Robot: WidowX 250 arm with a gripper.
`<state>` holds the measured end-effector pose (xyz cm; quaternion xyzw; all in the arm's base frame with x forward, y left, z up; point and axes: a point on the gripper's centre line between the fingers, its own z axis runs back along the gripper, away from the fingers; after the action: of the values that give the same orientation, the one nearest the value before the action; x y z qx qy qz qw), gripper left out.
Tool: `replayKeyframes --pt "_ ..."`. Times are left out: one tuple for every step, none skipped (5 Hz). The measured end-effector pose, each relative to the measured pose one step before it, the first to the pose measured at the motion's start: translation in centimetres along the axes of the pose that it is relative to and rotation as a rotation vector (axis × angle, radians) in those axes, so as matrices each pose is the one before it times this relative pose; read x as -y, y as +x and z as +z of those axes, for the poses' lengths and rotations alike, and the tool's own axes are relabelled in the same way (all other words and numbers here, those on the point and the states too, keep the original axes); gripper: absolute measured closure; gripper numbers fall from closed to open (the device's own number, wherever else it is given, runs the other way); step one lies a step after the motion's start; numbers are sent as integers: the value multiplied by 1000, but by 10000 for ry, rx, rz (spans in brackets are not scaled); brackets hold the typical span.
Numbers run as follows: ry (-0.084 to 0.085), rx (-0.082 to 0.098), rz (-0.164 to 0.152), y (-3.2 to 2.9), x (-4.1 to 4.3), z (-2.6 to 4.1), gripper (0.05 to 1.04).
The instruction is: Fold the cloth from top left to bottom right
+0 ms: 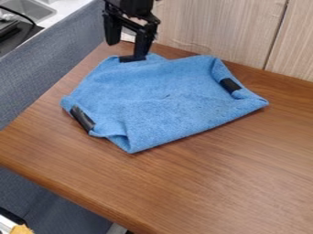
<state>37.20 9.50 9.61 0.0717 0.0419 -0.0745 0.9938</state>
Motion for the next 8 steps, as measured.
replayKeyframes --pt "151 284 -385 1212 -2100 115 83" --pt "-161 83 -635 880 -936 -1050 83" --pt "-339 41 -359 524 -826 -994 83" --pt "-458 161 -363 359 -296 -1075 83" --pt "-445 -424 -323 -20 -94 -2096 83" --pt "-24 -36 -235 197 130 -415 83" --pt "46 -256 6 111 260 -591 113" --pt "83 112 130 172 -20 -228 383"
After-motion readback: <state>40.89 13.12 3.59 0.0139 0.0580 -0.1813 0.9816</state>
